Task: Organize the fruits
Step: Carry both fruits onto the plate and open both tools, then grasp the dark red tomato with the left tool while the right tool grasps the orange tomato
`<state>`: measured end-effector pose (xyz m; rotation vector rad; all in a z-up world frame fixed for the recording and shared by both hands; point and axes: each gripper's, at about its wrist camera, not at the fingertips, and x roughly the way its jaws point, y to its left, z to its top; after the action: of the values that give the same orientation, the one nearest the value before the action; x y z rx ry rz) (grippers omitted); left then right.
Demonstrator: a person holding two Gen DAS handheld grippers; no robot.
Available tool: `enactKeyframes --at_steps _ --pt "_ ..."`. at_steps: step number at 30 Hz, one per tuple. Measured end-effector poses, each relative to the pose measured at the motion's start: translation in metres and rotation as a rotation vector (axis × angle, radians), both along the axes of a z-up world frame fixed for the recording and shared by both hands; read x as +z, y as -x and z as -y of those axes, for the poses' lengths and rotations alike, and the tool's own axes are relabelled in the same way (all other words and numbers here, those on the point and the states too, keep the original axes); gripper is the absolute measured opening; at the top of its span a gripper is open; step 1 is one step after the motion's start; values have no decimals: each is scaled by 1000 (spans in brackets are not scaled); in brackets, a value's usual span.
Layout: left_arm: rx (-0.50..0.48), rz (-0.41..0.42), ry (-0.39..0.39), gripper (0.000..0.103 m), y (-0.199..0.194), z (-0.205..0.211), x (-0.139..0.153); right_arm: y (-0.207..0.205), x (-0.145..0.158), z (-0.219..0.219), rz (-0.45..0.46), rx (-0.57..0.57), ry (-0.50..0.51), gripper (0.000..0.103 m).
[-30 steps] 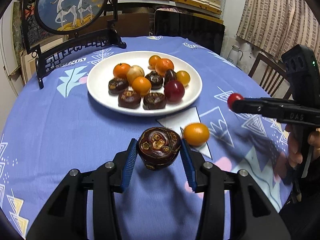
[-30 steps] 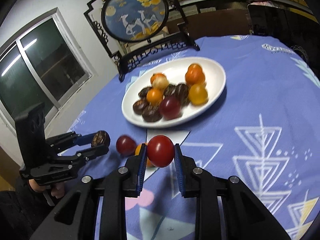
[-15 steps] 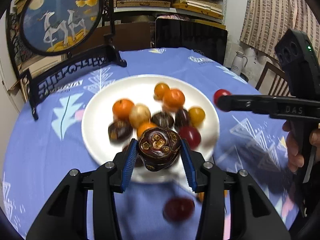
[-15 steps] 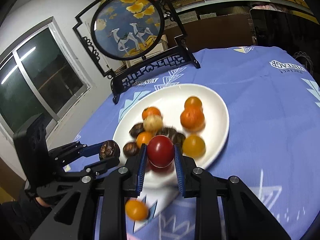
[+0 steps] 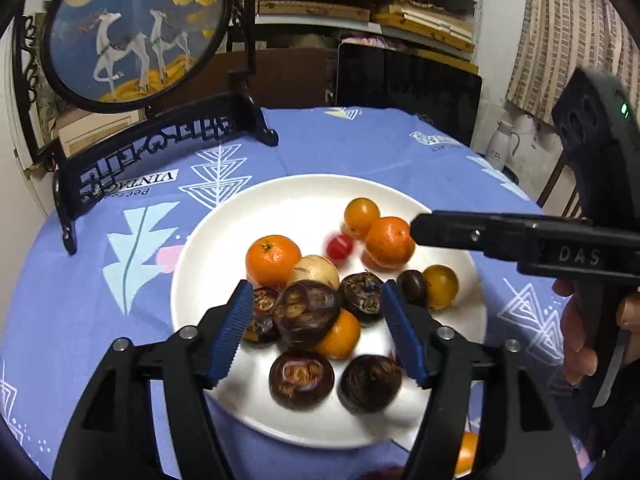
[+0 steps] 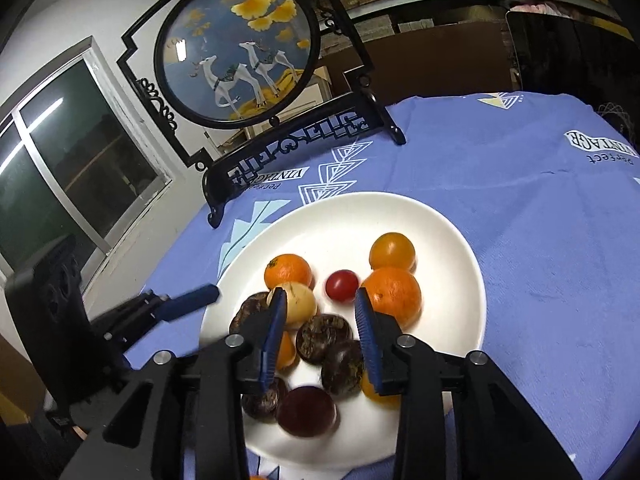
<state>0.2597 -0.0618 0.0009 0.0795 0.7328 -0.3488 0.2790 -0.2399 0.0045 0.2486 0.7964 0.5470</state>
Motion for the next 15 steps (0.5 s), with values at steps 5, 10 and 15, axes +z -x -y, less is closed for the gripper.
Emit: enactKeyframes --at_steps 5,10,15 --pt "-55 -7 -36 72 39 -4 -3 35 -2 13 10 0 5 39" --pt "-102 -54 -52 75 76 -11 -16 75 -15 26 -3 -30 13 69" --pt "-143 -89 -79 85 108 -13 -30 109 -25 27 -3 -26 26 82"
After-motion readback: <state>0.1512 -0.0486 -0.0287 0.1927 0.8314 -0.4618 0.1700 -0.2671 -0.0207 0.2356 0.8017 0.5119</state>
